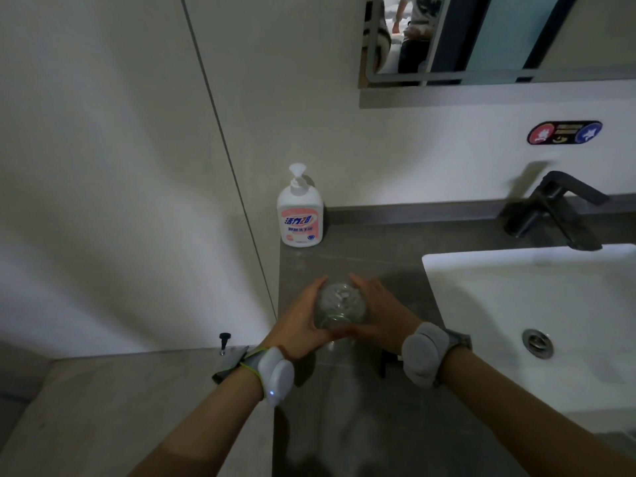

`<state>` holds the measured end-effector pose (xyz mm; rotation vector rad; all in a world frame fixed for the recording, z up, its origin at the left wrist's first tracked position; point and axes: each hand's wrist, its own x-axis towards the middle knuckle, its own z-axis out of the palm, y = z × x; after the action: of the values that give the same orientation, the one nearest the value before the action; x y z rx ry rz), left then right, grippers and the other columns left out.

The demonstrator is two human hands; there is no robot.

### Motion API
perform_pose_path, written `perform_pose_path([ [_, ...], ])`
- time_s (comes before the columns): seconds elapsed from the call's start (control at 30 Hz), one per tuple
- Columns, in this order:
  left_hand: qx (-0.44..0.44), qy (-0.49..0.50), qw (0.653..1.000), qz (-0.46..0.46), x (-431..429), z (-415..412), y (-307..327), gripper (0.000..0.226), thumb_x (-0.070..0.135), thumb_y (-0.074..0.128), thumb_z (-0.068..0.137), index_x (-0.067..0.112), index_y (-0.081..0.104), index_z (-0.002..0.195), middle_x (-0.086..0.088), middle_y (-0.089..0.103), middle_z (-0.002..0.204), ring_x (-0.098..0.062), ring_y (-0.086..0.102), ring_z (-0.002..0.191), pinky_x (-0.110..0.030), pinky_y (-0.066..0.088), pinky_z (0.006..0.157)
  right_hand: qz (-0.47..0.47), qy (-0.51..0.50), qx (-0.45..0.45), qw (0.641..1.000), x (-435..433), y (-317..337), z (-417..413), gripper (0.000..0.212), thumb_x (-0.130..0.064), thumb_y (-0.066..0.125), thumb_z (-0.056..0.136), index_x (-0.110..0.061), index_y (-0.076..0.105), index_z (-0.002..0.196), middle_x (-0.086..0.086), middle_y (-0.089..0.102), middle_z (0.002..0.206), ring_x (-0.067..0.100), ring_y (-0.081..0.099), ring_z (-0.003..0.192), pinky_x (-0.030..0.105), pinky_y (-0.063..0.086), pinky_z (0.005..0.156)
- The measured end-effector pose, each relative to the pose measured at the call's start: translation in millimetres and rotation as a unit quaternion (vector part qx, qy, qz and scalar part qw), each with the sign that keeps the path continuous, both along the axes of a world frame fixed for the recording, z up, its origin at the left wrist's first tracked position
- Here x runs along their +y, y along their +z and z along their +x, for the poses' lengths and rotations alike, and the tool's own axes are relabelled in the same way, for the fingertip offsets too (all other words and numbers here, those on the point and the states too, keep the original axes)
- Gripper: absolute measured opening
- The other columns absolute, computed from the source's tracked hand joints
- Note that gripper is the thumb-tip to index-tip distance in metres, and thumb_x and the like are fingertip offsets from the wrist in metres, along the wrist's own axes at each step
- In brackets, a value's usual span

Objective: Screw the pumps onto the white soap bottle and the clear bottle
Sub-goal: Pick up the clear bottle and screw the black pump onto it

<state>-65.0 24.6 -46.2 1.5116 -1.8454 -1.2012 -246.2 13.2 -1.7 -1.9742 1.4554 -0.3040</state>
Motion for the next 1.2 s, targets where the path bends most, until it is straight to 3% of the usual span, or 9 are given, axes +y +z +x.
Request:
perform_pose_path([
  [0.1,0.002,-0.026,1.000,-0.005,-7.7,-8.5,4.0,0.097,0.040,0.078,0.063,0.032,0.016,0.138,-0.007,0.038,0.140,-0.022,0.041,0.123,-0.041,0.043,0.100,-0.004,-0.046,-0.016,0.999,0.7,4.9,-18.9,0.062,-0.034,0.056,0.083,-0.008,0.029,0.132,0.017,0.037,0.137,0.029,0.038,0.124,0.039,0.032,0.106],
  [0.2,-0.002,-0.033,0.999,-0.029,-9.0,-11.5,0.4,0.098,0.045,0.077,0.062,0.033,0.015,0.138,-0.004,0.038,0.141,-0.017,0.039,0.124,-0.025,0.033,0.098,0.020,-0.055,0.080,0.995,1.3,-1.4,-44.6,0.048,-0.033,0.053,0.085,-0.008,0.040,0.124,0.016,0.044,0.131,0.027,0.044,0.119,0.036,0.036,0.102],
  [0.33,-0.026,-0.026,0.999,-0.029,-10.5,-8.0,-4.8,0.105,0.051,0.075,0.060,0.034,0.010,0.139,-0.003,0.032,0.146,-0.021,0.033,0.131,-0.026,0.027,0.101,0.099,0.010,0.239,0.966,13.2,-20.1,-67.2,0.051,-0.041,0.057,0.081,-0.009,0.046,0.120,0.014,0.048,0.130,0.028,0.047,0.118,0.037,0.040,0.099],
  [0.57,-0.021,-0.016,0.999,-0.035,-12.5,-12.9,-4.1,0.102,0.052,0.075,0.060,0.034,0.013,0.139,-0.003,0.034,0.145,-0.019,0.033,0.130,-0.026,0.027,0.099,0.115,0.063,0.291,0.948,20.5,-38.2,-80.5,0.042,-0.035,0.062,0.078,-0.019,0.050,0.114,0.009,0.049,0.129,0.030,0.049,0.115,0.038,0.043,0.097],
  [0.73,-0.025,-0.020,0.999,-0.038,-13.0,-12.3,0.6,0.094,0.048,0.076,0.062,0.030,0.021,0.136,-0.002,0.041,0.138,-0.013,0.039,0.119,-0.024,0.032,0.094,0.057,-0.022,0.192,0.980,2.8,0.3,-75.7,0.034,-0.026,0.063,0.078,-0.016,0.057,0.110,0.010,0.061,0.119,0.026,0.055,0.108,0.030,0.041,0.089],
  [0.93,-0.025,-0.020,0.999,-0.030,-12.2,-13.2,2.3,0.092,0.046,0.076,0.063,0.030,0.022,0.136,-0.002,0.041,0.137,-0.011,0.039,0.116,-0.024,0.033,0.094,-0.123,-0.108,-0.125,0.979,-16.2,85.6,-45.9,0.035,-0.015,0.067,0.075,-0.008,0.056,0.107,0.011,0.063,0.105,0.019,0.058,0.094,0.017,0.044,0.084],
  [1.0,-0.023,-0.021,0.999,-0.026,-12.8,-13.9,2.7,0.092,0.045,0.076,0.063,0.029,0.022,0.135,-0.002,0.042,0.137,-0.014,0.041,0.119,-0.024,0.032,0.094,-0.113,-0.106,-0.214,0.964,-15.3,103.8,-28.6,0.032,-0.012,0.066,0.075,-0.007,0.055,0.105,0.011,0.064,0.102,0.021,0.061,0.093,0.024,0.048,0.088],
  [1.07,-0.022,-0.022,0.999,-0.025,-12.7,-14.1,3.4,0.091,0.046,0.076,0.062,0.028,0.024,0.135,-0.002,0.042,0.137,-0.016,0.041,0.121,-0.026,0.033,0.096,-0.106,-0.086,-0.253,0.958,-14.2,114.9,-13.7,0.029,-0.010,0.066,0.075,-0.007,0.056,0.102,0.011,0.064,0.097,0.026,0.062,0.093,0.036,0.049,0.091],
  [1.2,-0.013,-0.027,0.999,-0.022,-12.8,-14.3,8.1,0.091,0.045,0.077,0.061,0.027,0.027,0.134,-0.001,0.045,0.134,-0.018,0.044,0.120,-0.030,0.037,0.099,-0.144,-0.045,-0.226,0.962,-12.4,113.4,1.2,0.031,-0.009,0.069,0.072,-0.004,0.057,0.101,0.009,0.065,0.097,0.021,0.062,0.091,0.029,0.048,0.091],
])
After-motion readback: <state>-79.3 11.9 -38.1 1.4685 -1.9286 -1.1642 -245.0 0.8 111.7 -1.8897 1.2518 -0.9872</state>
